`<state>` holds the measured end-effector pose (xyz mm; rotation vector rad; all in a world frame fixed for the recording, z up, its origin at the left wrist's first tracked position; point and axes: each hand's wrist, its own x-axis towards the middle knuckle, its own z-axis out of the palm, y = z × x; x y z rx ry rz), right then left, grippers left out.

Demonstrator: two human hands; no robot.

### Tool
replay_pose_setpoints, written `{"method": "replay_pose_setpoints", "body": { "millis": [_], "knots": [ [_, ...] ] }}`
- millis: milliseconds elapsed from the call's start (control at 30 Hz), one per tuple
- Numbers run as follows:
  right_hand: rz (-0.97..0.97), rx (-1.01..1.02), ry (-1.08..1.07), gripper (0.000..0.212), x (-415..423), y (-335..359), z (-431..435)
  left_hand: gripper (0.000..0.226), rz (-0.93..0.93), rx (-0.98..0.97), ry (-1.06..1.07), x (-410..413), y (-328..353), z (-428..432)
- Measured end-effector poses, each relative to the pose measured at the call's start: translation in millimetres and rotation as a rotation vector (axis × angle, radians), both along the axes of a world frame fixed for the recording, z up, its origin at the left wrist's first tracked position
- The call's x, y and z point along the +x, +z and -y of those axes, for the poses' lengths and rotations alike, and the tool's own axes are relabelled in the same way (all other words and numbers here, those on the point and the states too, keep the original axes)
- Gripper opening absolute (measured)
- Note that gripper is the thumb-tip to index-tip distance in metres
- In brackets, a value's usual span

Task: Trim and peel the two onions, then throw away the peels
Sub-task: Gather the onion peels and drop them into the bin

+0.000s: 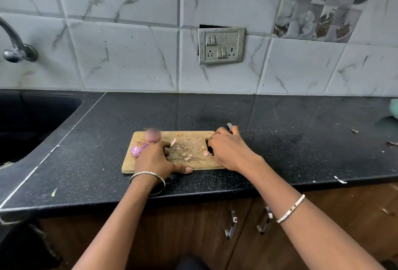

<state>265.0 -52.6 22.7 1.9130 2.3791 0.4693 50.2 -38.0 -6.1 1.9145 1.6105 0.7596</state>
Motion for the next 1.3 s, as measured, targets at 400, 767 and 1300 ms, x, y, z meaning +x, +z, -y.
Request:
{"method": "replay_pose_setpoints", "body": {
  "millis": [400,767,1300],
  "knots": [
    [-0.327,-0.138,-0.024,0.027,8,-2,8,0.11,-0.007,0.005,0.031,1,-2,0],
    [-0.47,-0.098,-0.054,0.034,22,8,2,0.111,-0.019,0.001,-0.002,-1,-2,-3],
    [-0.297,0.069,-0.019,0.023,9,-10,1,0.112,-0.01,0.007,0.001,-1,-3,-2]
  ]
}}
